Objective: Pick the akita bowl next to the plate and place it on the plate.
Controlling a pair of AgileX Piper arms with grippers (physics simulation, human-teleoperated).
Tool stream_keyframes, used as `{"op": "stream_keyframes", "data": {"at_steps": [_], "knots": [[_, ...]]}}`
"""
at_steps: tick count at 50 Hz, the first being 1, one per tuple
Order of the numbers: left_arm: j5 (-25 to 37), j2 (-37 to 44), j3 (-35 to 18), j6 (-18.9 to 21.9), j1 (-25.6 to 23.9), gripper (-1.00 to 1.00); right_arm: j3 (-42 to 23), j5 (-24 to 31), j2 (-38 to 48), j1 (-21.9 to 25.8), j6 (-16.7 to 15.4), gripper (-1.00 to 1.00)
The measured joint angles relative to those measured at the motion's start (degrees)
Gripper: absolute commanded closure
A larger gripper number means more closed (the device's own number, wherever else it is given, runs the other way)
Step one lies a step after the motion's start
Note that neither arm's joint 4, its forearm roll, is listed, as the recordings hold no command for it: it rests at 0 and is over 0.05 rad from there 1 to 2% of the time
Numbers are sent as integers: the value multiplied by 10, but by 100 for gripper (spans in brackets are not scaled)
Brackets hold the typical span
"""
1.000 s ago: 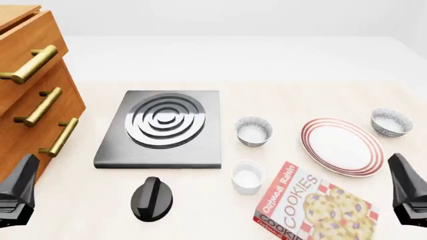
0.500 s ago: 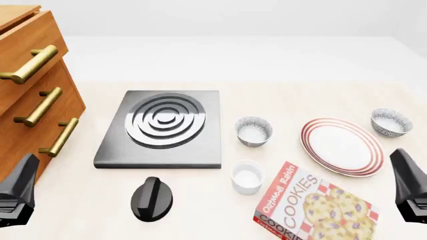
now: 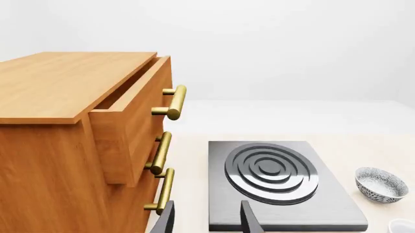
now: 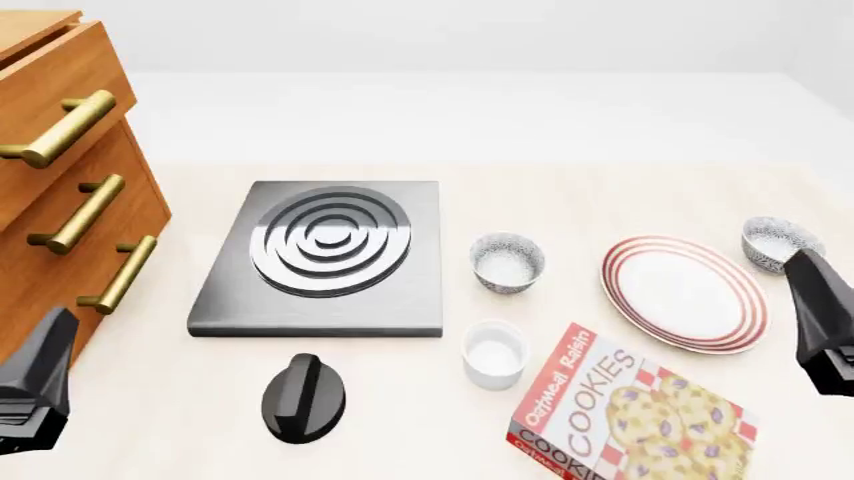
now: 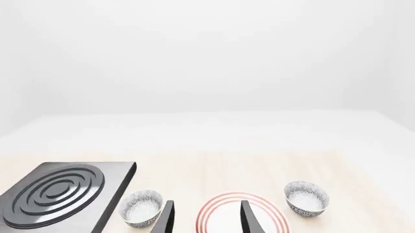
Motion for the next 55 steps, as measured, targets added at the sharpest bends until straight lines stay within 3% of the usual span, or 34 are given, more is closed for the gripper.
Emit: {"op": "stream_keyframes", "data": {"at_steps": [21,55], "knots": [[0,0,0,0,0,-100,-26,-107,123,1,1,-100],[0,0,0,0,0,-100,-76,-225,302,-4,0,-100]]}}
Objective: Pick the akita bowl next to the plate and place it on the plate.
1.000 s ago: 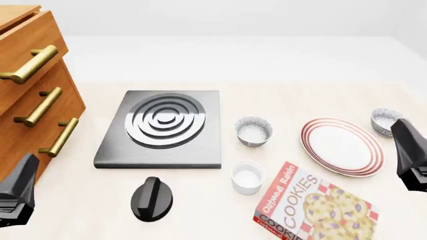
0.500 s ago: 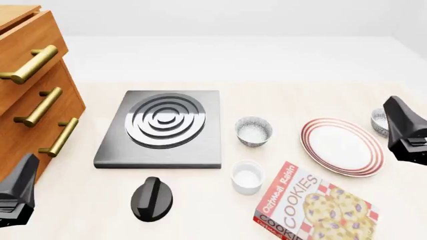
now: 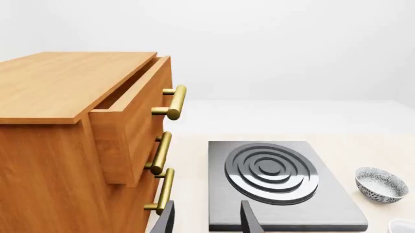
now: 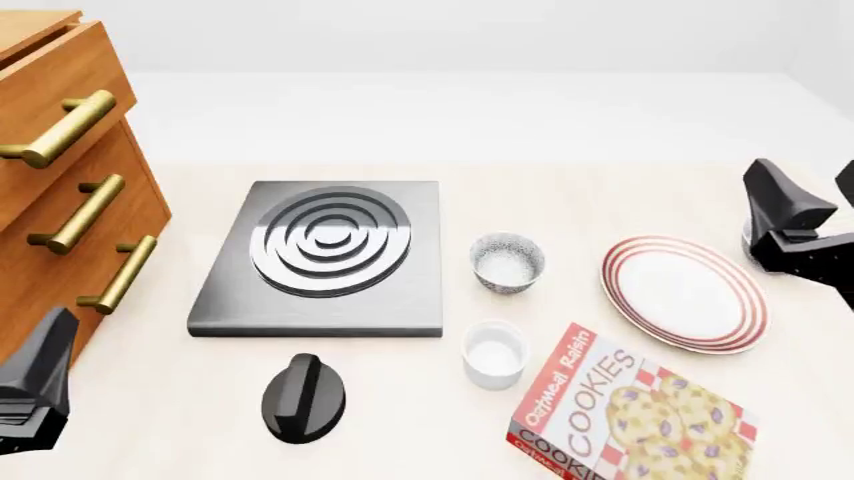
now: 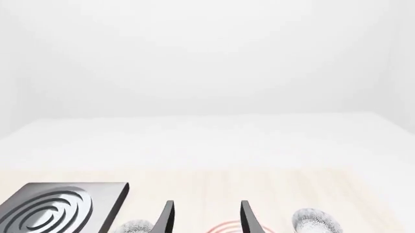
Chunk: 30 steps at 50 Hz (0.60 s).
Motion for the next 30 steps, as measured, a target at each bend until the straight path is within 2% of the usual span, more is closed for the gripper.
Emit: {"op": "stream_keyframes", "data": {"at_steps": [30], "knots": [[0,0,0,0,0,-100,-55,-77,157,-9,5,-100]]}}
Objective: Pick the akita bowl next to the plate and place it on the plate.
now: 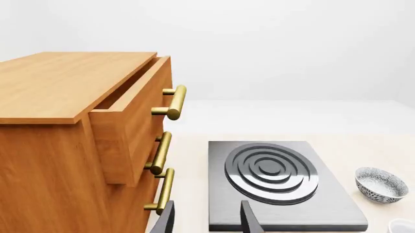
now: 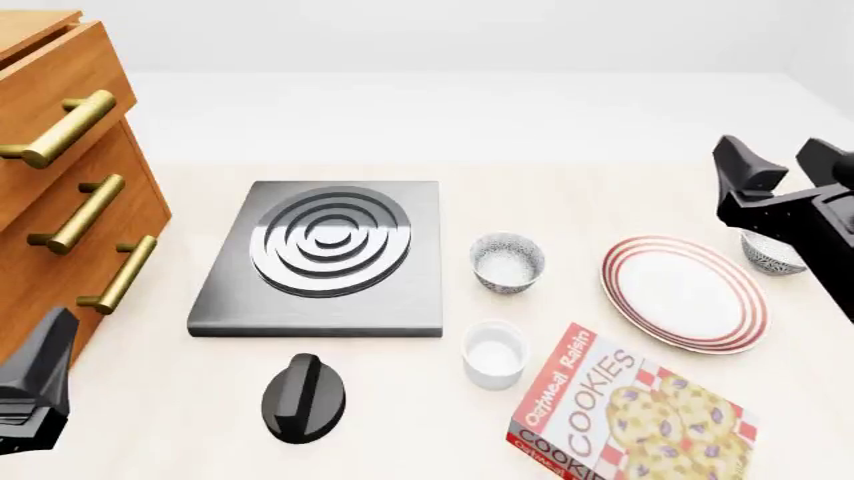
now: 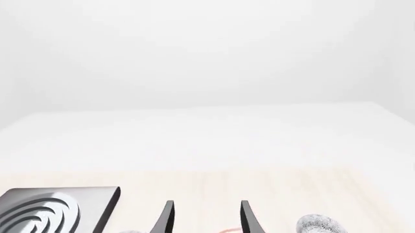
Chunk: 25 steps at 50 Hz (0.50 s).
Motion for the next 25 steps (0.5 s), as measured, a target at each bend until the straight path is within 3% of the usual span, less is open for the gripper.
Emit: {"op": "stream_keyframes", "data": {"at_steps": [25], "knots": [[0,0,0,0,0,-100,-46,-43,111,-31,-9,-100]]}}
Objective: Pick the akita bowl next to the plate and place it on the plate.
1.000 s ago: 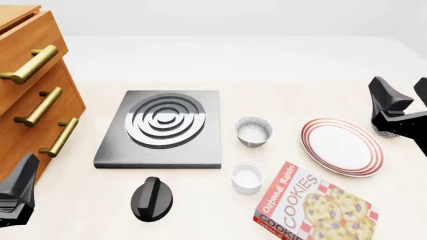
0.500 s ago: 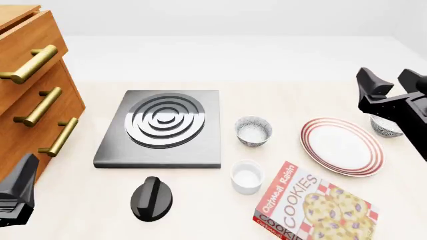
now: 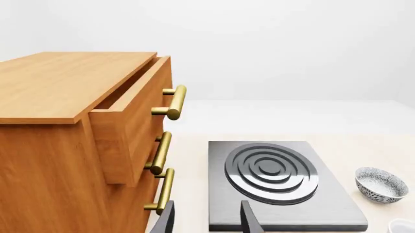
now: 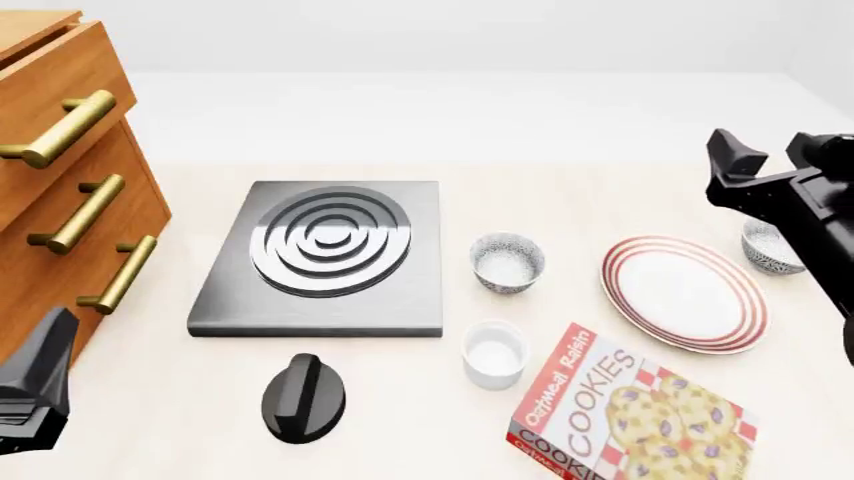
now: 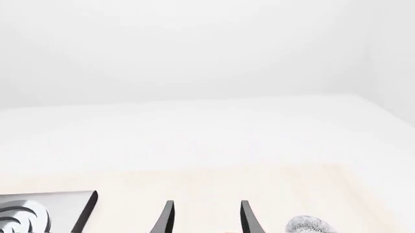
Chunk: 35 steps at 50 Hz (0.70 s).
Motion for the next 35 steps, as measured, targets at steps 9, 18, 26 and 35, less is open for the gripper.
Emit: {"op": "stream_keyframes", "data": {"at_steps": [9,18,26,35], "knots": [[0,0,0,0,0,-100,-14,-8,27,-15,0,-100],[0,0,0,0,0,-100,-24,-10,44,-30,3,-100],[0,0,0,0,0,-100,-32,-10,51,-43,6,-100],[0,0,0,0,0,-100,-39,-9,58,-61,8,-100]]}}
